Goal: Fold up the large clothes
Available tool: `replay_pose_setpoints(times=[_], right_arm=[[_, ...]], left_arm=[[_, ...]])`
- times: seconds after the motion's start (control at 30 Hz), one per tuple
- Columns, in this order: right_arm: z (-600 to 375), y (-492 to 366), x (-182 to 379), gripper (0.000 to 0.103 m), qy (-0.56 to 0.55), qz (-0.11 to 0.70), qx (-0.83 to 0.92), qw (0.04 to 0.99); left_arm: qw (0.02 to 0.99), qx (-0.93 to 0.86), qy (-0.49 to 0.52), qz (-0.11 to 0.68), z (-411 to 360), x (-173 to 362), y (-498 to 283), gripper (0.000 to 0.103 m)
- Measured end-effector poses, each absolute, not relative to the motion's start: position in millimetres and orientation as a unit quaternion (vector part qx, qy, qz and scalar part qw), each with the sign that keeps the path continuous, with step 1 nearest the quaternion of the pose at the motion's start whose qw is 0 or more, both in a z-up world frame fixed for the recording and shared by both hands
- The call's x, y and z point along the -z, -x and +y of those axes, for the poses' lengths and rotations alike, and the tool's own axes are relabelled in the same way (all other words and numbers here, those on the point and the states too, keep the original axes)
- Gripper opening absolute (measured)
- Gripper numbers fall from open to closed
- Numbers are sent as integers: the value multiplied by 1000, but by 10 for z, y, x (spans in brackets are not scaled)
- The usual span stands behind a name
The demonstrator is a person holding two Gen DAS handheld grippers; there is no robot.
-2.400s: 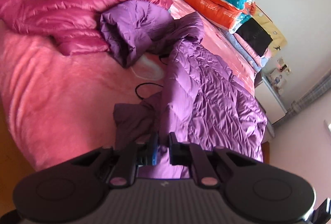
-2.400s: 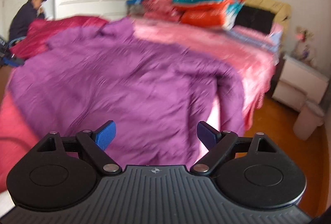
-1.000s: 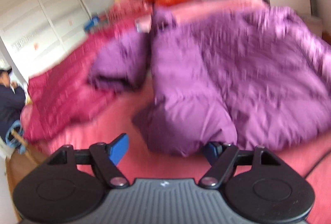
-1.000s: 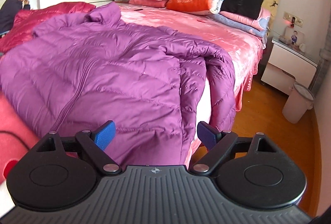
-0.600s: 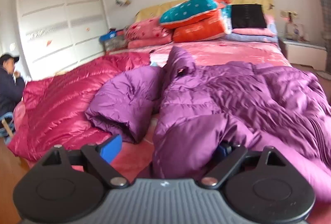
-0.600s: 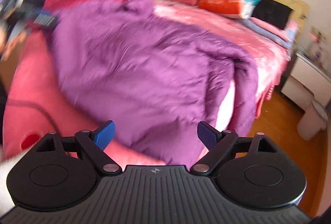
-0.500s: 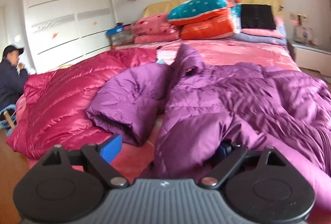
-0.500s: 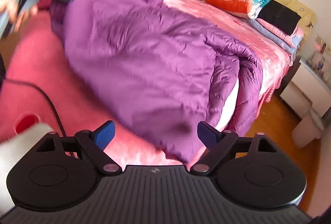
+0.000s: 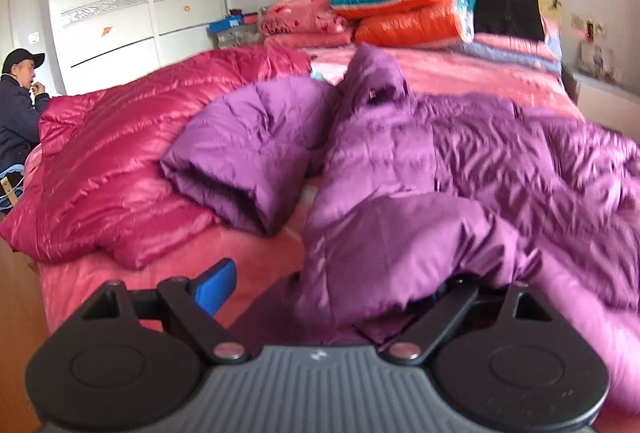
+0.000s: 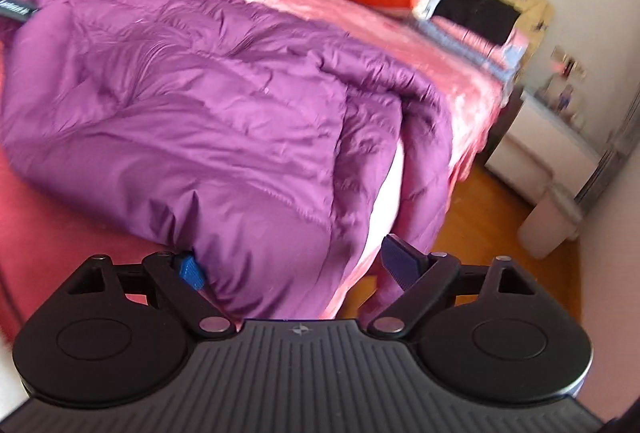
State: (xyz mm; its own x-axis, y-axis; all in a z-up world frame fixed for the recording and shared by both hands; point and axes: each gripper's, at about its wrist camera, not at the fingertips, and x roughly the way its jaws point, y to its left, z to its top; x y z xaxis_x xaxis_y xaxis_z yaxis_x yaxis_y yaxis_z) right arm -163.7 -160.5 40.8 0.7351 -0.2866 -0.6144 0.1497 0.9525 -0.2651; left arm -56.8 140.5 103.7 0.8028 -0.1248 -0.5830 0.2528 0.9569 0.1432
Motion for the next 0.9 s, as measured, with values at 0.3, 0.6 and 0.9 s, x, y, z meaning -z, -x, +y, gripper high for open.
replay_pose_setpoints(times=[0.3, 0.6, 0.9], right_arm=[[-1821, 1591, -582, 58, 51, 284, 135, 948], [-2058, 1660, -725, 28, -97, 255, 122, 954], [-2035, 1981, -1177, 24, -166, 181, 112, 963]], left_arm=[[933, 123, -119, 316, 1411, -882, 532, 62], [932, 162, -53, 319, 1467, -1100, 598, 16], [941, 179, 10, 287, 1748, -1611, 844, 12]])
